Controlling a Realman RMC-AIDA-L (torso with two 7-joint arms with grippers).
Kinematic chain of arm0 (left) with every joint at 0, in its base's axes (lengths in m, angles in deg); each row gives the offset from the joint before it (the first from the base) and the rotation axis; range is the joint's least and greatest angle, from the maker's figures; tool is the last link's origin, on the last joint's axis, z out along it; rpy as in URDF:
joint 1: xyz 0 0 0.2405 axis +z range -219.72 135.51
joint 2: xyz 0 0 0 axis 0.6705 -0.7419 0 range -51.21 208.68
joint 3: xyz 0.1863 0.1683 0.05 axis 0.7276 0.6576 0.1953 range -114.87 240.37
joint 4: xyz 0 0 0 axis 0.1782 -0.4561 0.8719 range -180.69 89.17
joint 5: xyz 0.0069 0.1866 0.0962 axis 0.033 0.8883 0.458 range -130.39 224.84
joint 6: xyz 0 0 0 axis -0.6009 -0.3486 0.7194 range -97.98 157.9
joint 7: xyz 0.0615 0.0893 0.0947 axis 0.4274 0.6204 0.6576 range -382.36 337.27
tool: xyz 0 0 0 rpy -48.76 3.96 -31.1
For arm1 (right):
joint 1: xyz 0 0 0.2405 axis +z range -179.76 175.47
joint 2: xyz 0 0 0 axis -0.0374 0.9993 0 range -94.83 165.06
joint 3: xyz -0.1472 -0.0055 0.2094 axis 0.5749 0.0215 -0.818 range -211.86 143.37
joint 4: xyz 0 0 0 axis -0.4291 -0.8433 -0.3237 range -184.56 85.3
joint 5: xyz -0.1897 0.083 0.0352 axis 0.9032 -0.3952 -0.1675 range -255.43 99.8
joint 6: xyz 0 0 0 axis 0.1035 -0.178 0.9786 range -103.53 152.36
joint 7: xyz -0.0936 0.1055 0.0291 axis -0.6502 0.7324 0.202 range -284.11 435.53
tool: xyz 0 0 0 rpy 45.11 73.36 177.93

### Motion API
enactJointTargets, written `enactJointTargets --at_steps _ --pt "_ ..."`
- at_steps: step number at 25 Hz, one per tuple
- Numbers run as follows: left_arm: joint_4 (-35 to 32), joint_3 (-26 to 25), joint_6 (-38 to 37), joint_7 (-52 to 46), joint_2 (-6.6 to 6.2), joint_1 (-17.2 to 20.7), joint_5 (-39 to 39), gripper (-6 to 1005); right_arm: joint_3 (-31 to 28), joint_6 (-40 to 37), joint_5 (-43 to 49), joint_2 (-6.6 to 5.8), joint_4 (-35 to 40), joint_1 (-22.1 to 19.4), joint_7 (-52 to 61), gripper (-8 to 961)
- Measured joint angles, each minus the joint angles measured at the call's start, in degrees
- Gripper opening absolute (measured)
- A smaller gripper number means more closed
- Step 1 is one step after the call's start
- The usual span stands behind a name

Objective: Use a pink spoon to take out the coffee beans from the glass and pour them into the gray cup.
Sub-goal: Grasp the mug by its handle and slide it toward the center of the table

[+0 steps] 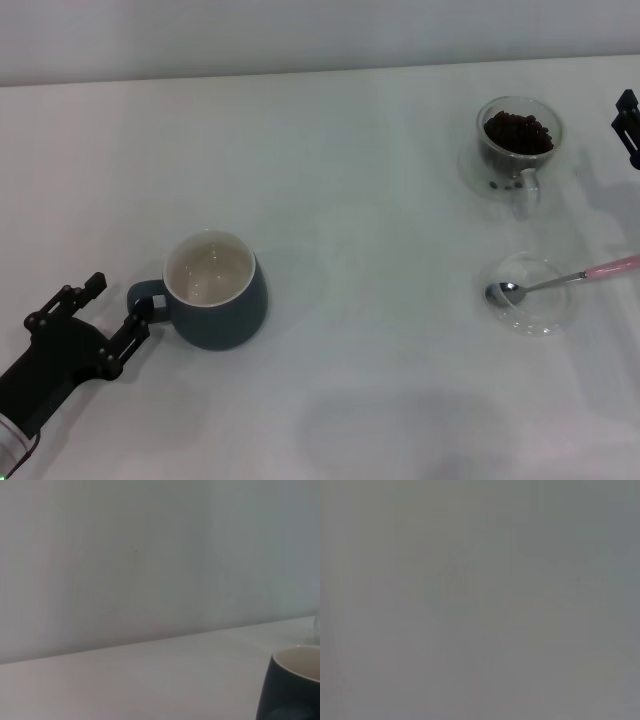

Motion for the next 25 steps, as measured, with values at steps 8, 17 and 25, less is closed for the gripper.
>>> enactJointTargets --at_steps 8,17,25 --pt "0.7 -0.3 -1.2 0.6 0.12 -0.6 -0.1 446 0.0 0.1 0.2 0.06 0.0 -0.2 0.0 843" --pt "1.0 -0.4 -2.6 0.7 0.19 -2.3 -0.3 244 0.1 0.3 0.2 -0.01 0.1 -0.5 0.8 843" --pt "3.0 -0.4 -5.3 1.1 0.21 -3.4 -0.2 131 0.0 0.3 0.1 -0.04 0.0 -0.8 0.9 843"
